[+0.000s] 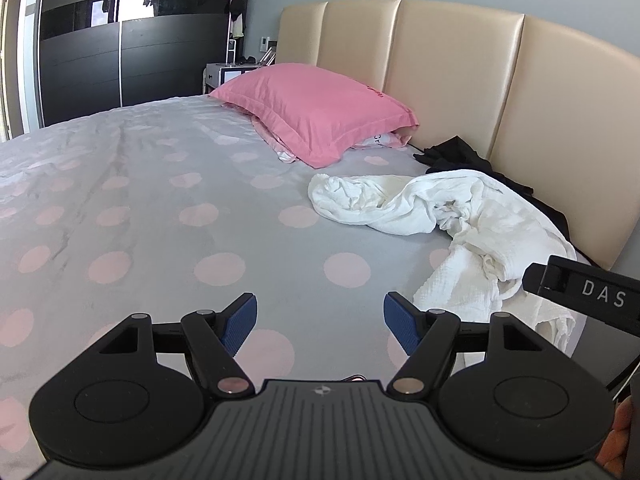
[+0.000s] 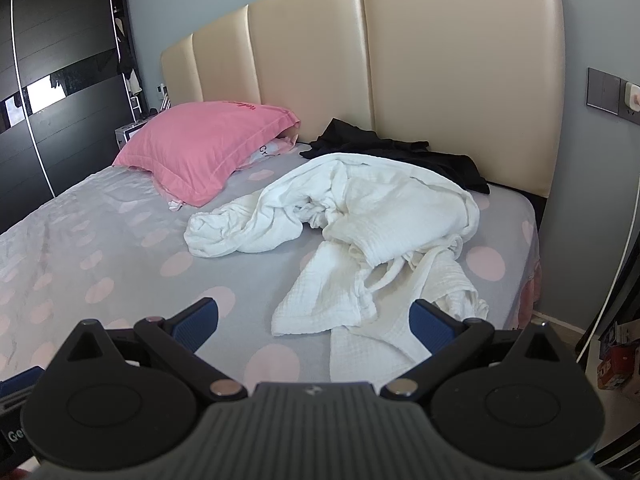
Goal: Fold clothes
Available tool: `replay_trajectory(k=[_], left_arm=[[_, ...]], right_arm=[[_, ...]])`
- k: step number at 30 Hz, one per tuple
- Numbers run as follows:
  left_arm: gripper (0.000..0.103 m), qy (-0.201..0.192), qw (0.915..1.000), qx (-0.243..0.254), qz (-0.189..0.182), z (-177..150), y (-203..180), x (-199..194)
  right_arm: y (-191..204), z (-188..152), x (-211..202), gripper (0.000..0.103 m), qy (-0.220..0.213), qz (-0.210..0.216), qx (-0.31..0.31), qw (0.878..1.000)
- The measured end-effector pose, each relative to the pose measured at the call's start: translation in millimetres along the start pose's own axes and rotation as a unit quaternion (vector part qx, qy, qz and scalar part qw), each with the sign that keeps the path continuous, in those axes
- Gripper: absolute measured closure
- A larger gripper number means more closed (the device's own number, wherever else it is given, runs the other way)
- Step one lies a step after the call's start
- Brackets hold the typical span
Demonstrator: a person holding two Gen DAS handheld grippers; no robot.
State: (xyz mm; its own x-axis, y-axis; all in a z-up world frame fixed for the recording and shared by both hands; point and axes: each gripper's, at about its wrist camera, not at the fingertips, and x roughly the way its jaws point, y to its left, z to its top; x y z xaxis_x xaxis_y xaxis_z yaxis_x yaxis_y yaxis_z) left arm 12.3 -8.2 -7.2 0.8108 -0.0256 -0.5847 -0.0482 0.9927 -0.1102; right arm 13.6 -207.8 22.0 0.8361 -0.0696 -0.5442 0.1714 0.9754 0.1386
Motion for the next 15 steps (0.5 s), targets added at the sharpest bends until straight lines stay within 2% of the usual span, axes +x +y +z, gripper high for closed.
replay_trajectory(k=[3, 7, 15], left_arm=[[0.034, -0.002, 0.9999, 0.011, 0.001, 3, 1, 5], [0.034, 0.005, 1.0, 0.002, 0.007, 11, 8, 18], [0.035, 0.029, 0.9992, 0.009, 0.027, 23, 24, 55]], right_arm=[[-4, 7, 8, 0.001, 0.016, 0.0, -0.001, 1.0], [-12, 25, 33, 0.002, 0.049, -0.011, -0.016, 0.999], [-33, 61, 125, 0.003, 0.113, -0.06, -0.061, 0.99]])
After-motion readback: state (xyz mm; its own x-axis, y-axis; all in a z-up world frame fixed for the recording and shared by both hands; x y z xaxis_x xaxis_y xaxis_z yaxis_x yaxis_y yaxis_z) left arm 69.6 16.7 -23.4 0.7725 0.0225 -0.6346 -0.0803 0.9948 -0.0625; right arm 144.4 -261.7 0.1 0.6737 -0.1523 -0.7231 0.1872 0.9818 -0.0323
